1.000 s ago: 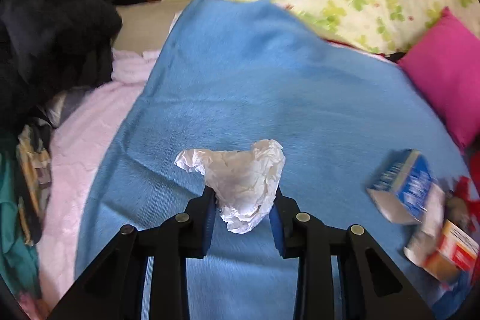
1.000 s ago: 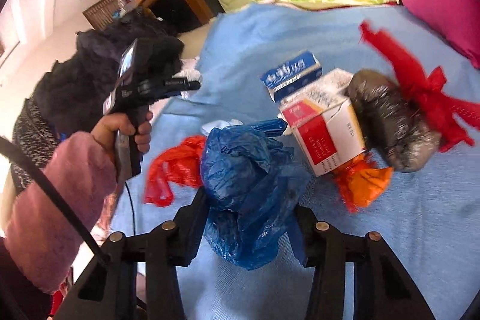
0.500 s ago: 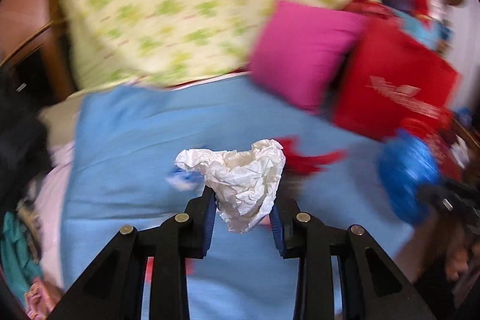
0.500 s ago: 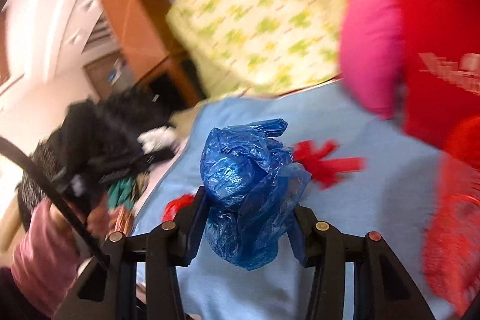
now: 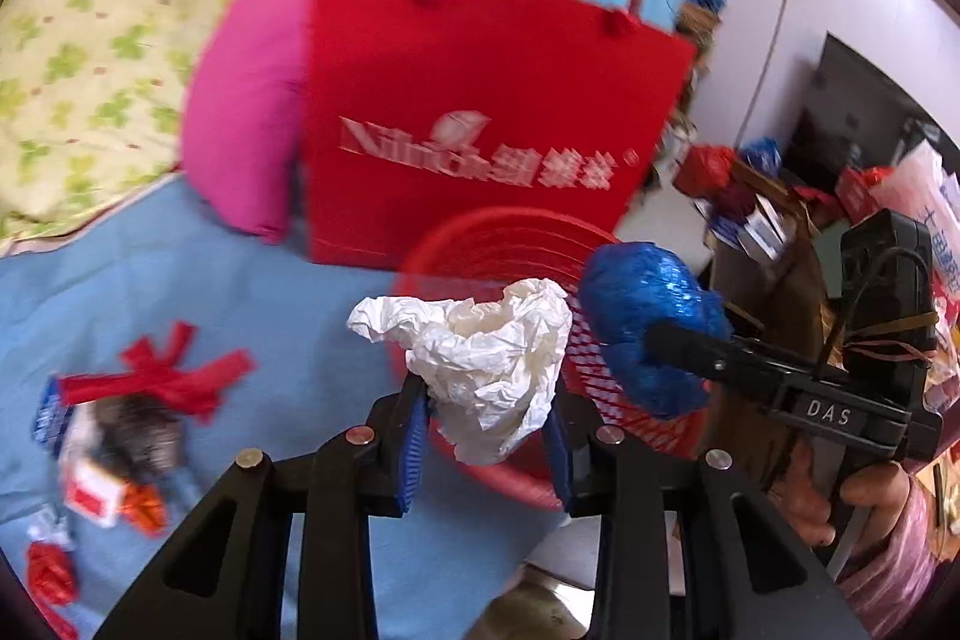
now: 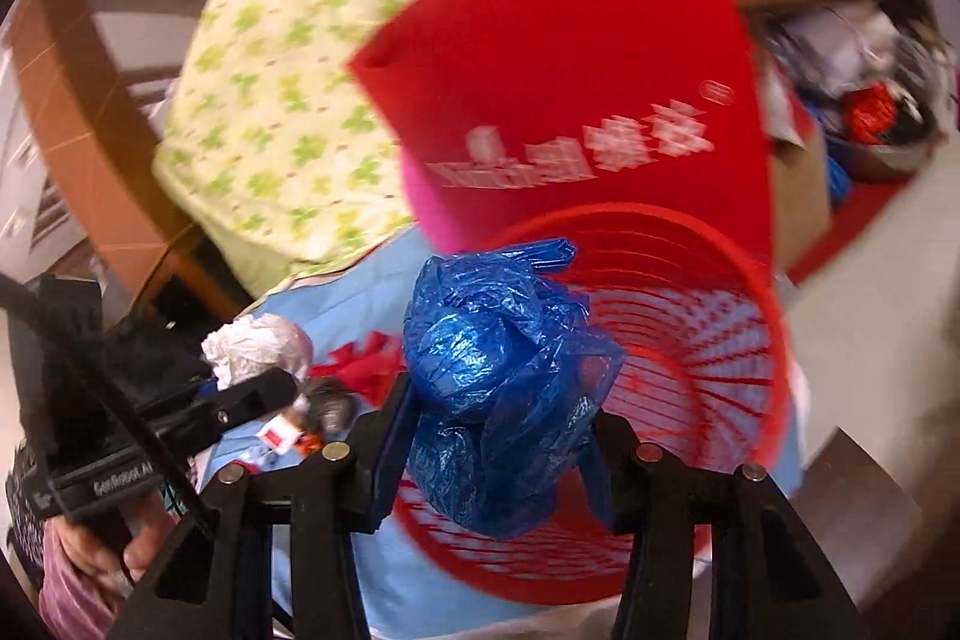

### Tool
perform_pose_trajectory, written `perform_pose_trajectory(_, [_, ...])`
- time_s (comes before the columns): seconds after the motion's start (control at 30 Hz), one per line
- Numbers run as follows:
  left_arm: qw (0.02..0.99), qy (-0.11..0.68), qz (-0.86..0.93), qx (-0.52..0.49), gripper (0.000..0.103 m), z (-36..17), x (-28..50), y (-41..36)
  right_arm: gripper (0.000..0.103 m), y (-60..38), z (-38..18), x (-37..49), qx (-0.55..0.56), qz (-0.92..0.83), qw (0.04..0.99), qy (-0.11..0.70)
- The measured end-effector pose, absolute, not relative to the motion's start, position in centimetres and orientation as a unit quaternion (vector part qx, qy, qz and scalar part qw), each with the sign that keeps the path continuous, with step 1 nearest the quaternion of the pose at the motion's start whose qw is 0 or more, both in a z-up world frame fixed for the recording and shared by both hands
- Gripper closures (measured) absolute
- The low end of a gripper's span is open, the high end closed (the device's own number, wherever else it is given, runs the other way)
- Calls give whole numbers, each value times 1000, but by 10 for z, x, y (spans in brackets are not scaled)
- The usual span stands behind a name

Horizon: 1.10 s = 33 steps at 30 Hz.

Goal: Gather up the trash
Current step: 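Carry both items over the red mesh basket and open both tools to drop them, then grasp the red plastic bag with the left tool while the right tool reaches toward the medicine box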

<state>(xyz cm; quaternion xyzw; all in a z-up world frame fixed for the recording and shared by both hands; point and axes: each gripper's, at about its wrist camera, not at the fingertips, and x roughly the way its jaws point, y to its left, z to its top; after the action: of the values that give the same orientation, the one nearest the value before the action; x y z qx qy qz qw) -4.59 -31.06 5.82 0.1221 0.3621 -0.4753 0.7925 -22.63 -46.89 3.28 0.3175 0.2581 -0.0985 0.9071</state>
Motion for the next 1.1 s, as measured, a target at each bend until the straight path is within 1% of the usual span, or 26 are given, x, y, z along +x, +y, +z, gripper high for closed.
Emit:
perform_pose_trajectory(0.07, [786,377,-472,129,63,47,-47,-334,49,-483,20,-230,330,-110,900,264])
perform_pose_trajectory(0.1, [786,381,-469,130,63,44,-45,-340,47,-487,16,-230,335,-114,897,266])
perform_pose_trajectory(0.13, [785,385,-468,132,58,40,-43,-346,45,-493,11,-233,342,-118,892,269])
perform_pose_trajectory(0.17, [785,387,-465,135,46,37,-42,-350,42,-498,7,-236,350,-118,889,270])
perform_pose_trajectory(0.2, [787,388,-460,137,41,35,-37,-353,39,-502,4,-241,354,-117,888,268])
perform_pose_trajectory(0.23, [791,385,-455,138,38,35,-36,-354,38,-506,3,-242,358,-118,887,266])
perform_pose_trajectory(0.33, [796,380,-452,134,38,37,-28,-353,37,-512,-2,-238,361,-123,887,259])
perform_pose_trajectory(0.5, [813,358,-443,119,37,49,-26,-334,37,-506,16,-235,346,-125,901,230])
perform_pose_trajectory(0.7, [863,322,-382,77,33,70,-16,-240,37,-471,59,-226,308,-88,929,186])
perform_pose_trajectory(0.87, [919,298,-253,52,30,75,-8,-120,37,-420,100,-211,276,-20,948,154])
perform_pose_trajectory(0.97, [945,288,-144,55,29,70,-8,-42,37,-385,113,-190,268,33,951,154])
perform_pose_trajectory(1.1, [952,299,-54,44,29,49,-6,29,37,-342,110,-154,272,81,942,178])
